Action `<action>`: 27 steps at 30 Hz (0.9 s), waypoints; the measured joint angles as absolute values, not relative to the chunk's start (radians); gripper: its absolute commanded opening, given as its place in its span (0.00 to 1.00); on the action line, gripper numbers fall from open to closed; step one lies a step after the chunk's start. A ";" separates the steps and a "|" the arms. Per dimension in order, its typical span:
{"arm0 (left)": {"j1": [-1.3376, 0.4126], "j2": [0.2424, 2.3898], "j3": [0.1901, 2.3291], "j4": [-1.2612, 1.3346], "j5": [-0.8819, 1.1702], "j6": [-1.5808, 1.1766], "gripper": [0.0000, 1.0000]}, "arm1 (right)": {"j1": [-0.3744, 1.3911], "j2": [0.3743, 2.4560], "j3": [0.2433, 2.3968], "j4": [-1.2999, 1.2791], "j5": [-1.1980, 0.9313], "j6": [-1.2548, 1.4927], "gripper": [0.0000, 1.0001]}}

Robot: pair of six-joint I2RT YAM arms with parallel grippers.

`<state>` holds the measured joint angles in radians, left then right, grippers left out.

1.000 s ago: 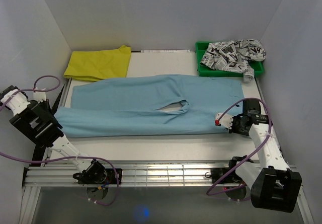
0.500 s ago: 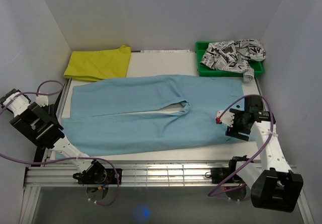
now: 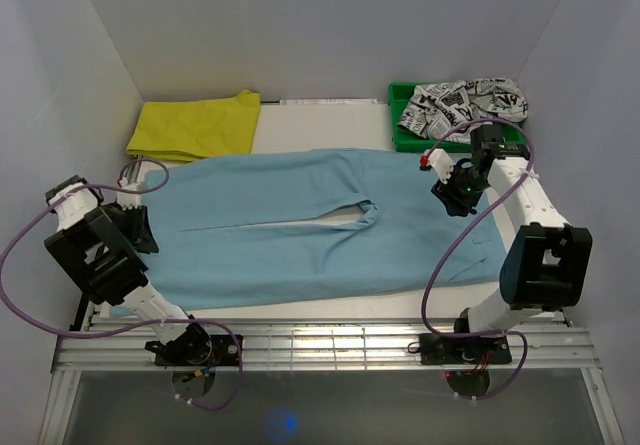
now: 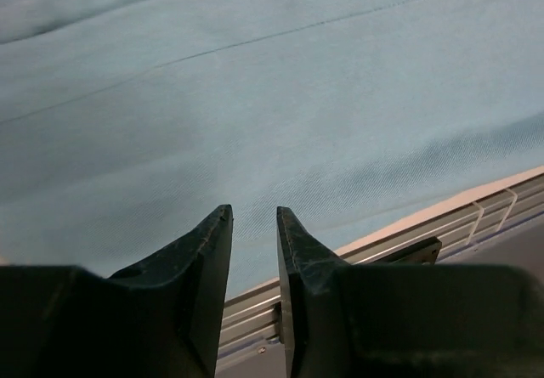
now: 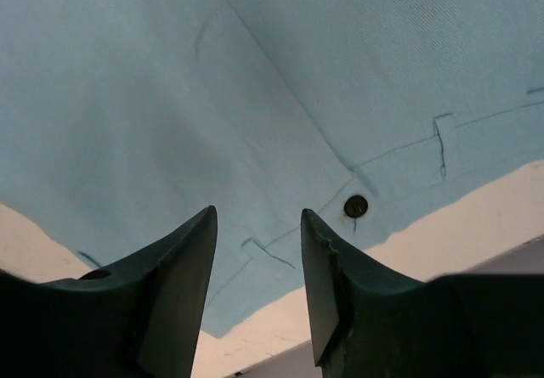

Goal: Fold and stack the trousers
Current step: Flatten the trousers out

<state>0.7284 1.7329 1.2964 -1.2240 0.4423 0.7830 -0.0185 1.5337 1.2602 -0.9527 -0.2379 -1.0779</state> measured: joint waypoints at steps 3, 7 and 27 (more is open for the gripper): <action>0.686 1.732 1.182 -1.177 0.443 0.754 0.33 | -0.001 1.602 1.253 -0.886 -0.211 -0.991 0.43; 0.682 1.734 1.073 -1.112 0.405 0.734 0.30 | 0.001 1.652 1.193 -0.790 -0.133 -0.918 0.39; 0.652 1.707 1.217 -1.179 0.467 0.814 0.44 | -0.115 1.556 0.895 -0.764 0.151 -1.014 0.37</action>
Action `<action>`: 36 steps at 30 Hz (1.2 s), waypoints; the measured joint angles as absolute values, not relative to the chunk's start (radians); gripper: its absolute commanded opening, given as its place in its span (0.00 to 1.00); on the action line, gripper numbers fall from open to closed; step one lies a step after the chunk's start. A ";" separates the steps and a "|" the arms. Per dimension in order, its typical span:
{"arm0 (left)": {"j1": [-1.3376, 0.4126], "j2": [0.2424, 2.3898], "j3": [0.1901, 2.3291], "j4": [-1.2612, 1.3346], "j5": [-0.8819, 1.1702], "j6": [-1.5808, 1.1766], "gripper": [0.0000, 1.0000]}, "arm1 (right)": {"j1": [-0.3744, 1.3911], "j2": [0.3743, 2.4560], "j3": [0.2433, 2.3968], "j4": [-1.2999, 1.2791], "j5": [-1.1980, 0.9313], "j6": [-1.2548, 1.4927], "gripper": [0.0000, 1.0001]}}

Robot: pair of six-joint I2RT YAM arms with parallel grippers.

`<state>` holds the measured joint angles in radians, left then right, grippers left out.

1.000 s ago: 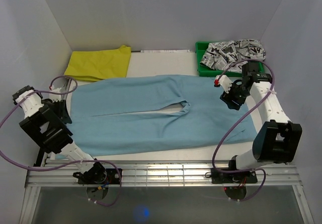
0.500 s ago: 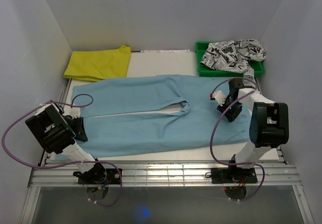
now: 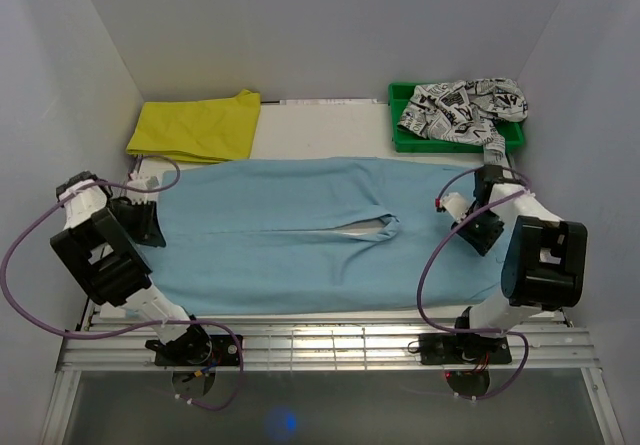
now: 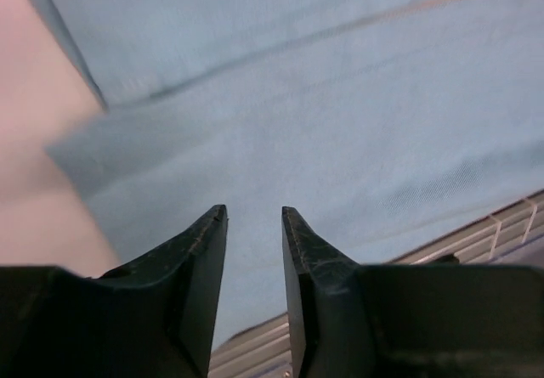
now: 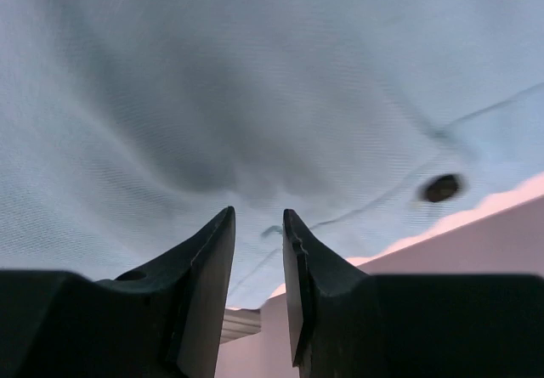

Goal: Fold and stack the trousers
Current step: Flatten the trousers out

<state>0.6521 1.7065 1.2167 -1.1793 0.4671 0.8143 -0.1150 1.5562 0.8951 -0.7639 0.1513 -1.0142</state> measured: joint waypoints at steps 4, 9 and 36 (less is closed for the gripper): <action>0.587 1.727 1.383 -1.156 0.548 0.750 0.47 | -0.115 1.666 1.202 -0.859 0.062 -0.975 0.39; 0.465 1.819 1.487 -1.076 0.588 0.632 0.48 | -0.099 1.792 1.514 -0.828 -0.052 -0.913 0.38; 0.317 2.030 1.577 -1.109 0.402 0.551 0.56 | -0.077 1.892 1.361 -0.784 -0.086 -1.079 0.42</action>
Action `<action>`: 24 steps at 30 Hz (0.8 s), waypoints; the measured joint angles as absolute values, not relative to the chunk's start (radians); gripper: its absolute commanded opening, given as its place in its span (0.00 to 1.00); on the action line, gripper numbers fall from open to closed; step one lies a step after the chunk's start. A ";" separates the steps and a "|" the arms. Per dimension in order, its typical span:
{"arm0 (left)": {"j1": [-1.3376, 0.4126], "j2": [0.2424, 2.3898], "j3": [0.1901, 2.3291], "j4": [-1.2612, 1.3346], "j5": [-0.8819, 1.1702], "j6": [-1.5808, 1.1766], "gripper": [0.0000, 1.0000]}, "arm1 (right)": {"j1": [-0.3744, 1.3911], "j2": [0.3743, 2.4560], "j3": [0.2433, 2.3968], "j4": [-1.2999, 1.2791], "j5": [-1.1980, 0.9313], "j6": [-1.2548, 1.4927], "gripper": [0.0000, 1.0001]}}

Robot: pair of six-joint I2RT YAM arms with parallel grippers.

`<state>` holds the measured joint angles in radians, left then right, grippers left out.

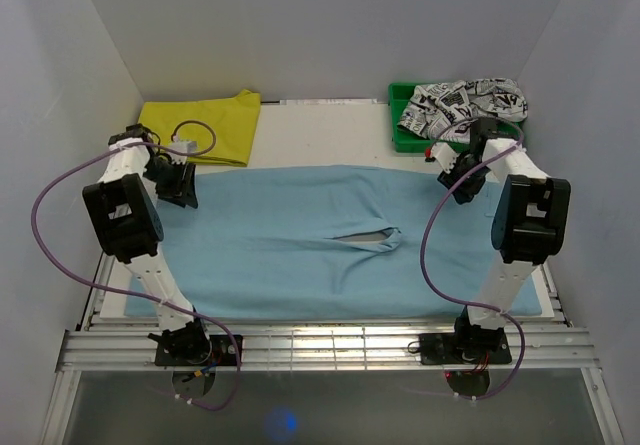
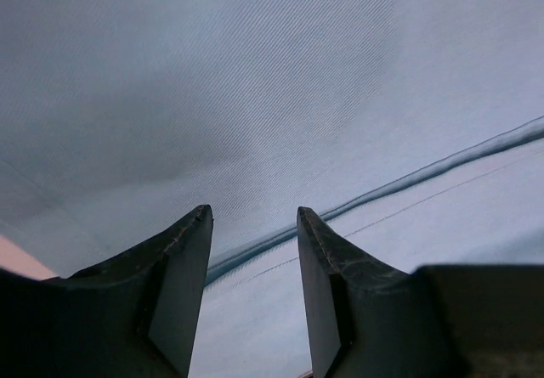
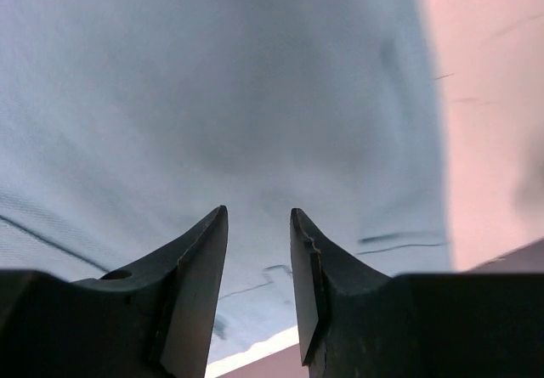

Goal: Fold and stack the trousers
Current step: Flatten the trousers out

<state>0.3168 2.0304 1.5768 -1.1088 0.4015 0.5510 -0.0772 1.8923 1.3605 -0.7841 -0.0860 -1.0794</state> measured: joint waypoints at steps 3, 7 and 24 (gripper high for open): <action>0.279 2.000 1.631 -1.122 0.450 0.564 0.56 | -0.078 1.920 1.517 -0.864 -0.159 -1.100 0.43; 0.144 1.921 1.605 -1.141 0.499 0.579 0.53 | -0.073 1.918 1.594 -0.966 -0.259 -1.177 0.42; -0.551 1.924 1.520 -0.849 0.579 0.568 0.47 | -0.109 1.807 1.371 -1.111 -0.284 -1.184 0.31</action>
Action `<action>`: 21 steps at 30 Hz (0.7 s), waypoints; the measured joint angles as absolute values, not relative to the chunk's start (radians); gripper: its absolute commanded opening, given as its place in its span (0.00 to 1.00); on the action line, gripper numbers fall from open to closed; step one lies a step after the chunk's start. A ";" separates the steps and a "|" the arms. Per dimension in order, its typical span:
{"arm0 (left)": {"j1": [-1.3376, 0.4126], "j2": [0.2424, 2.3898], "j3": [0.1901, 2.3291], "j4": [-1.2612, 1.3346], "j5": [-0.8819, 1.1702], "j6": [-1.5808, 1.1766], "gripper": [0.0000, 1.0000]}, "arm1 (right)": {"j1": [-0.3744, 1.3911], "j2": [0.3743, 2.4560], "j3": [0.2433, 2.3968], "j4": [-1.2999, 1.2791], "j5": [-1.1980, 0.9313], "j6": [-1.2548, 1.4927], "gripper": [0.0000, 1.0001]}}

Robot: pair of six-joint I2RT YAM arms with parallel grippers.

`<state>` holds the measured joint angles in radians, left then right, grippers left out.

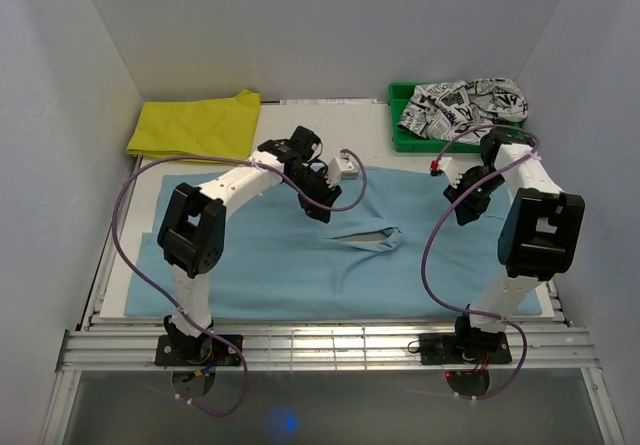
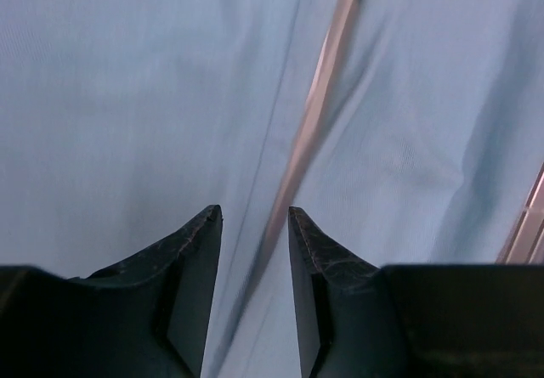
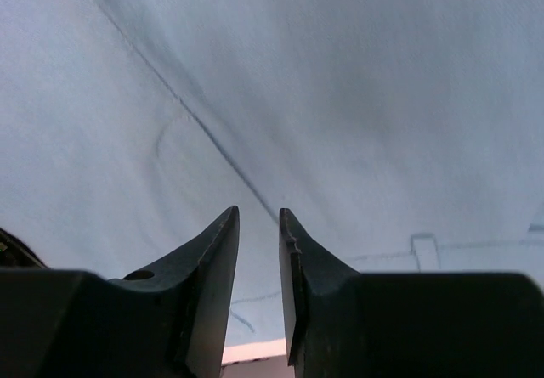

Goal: Fold and stack the trousers
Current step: Flatten the trousers out

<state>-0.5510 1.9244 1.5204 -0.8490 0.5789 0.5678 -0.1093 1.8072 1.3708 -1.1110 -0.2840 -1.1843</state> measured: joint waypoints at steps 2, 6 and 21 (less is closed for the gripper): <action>-0.597 1.976 1.601 -0.817 0.612 0.569 0.46 | -0.140 1.774 1.370 -1.131 -0.271 -1.171 0.30; -0.679 2.059 1.679 -0.747 0.648 0.576 0.44 | -0.186 1.726 1.323 -1.156 -0.226 -1.154 0.29; -0.862 2.153 1.703 -0.684 0.680 0.620 0.49 | -0.210 1.728 1.162 -1.190 -0.111 -1.074 0.26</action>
